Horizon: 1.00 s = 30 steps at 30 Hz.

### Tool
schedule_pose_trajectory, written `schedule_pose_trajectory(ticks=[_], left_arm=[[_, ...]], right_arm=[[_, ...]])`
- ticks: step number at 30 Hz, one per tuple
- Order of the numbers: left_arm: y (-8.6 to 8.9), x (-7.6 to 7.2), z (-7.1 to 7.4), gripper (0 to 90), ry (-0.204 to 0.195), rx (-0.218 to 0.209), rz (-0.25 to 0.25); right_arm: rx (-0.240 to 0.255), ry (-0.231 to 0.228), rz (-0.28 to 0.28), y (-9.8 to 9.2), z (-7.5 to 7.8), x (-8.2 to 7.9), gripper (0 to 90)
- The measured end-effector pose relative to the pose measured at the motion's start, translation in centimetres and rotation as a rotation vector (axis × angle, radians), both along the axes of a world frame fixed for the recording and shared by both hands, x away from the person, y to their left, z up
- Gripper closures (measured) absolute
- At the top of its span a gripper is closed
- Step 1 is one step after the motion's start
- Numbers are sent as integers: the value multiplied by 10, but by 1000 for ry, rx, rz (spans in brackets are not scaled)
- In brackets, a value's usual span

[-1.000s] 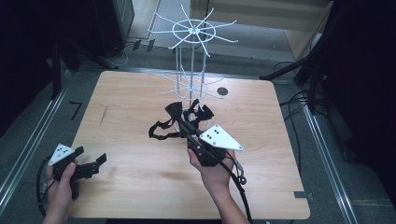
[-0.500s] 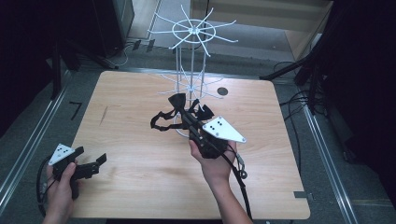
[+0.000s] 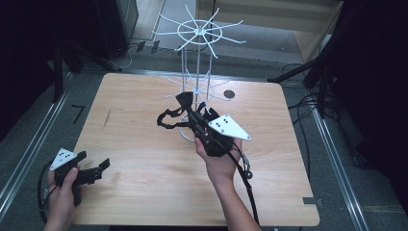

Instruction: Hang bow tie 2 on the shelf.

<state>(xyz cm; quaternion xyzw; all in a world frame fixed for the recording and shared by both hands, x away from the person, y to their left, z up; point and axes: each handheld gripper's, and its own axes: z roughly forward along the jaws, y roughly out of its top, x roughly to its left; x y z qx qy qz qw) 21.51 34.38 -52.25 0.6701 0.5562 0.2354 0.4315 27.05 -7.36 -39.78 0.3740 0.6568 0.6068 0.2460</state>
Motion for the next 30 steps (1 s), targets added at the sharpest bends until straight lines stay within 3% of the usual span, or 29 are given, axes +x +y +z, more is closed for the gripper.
schedule_pose_trajectory(ticks=[19,30], left_arm=[[0,0,0,15,0,-2,2],[0,0,0,15,-1,-3,1]], right_arm=[[-54,1,-43,5,-9,11,826],[-97,-23,-114,4,-15,15,784]])
